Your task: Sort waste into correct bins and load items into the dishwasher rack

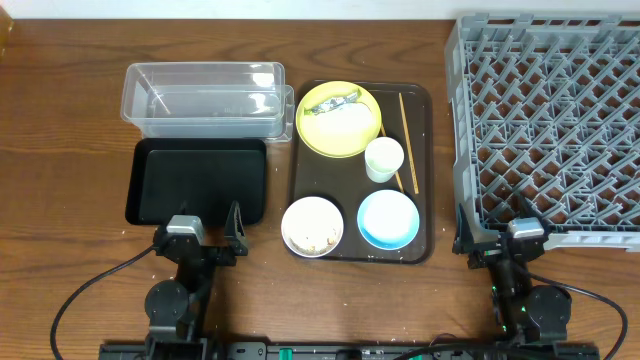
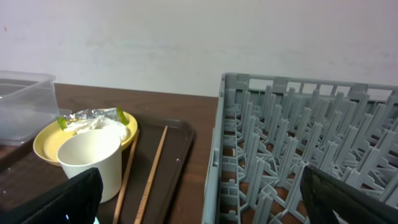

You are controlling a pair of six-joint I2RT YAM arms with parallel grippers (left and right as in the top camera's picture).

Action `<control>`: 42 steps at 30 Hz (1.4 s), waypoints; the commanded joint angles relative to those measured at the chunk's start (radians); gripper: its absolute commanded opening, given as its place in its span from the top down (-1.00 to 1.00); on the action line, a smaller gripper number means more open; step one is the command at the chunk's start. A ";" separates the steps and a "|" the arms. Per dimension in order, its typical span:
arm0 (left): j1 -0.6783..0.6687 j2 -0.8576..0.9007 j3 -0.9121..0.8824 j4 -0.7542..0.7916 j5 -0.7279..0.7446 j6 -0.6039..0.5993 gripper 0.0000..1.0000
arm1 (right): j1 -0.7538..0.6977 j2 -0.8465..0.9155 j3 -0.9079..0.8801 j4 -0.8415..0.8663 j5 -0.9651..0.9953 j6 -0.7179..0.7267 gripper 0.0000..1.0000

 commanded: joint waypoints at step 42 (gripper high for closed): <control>-0.282 1.777 1.721 -0.669 0.230 0.440 -0.84 | 0.007 1.061 1.254 -0.715 -0.241 -0.050 -0.99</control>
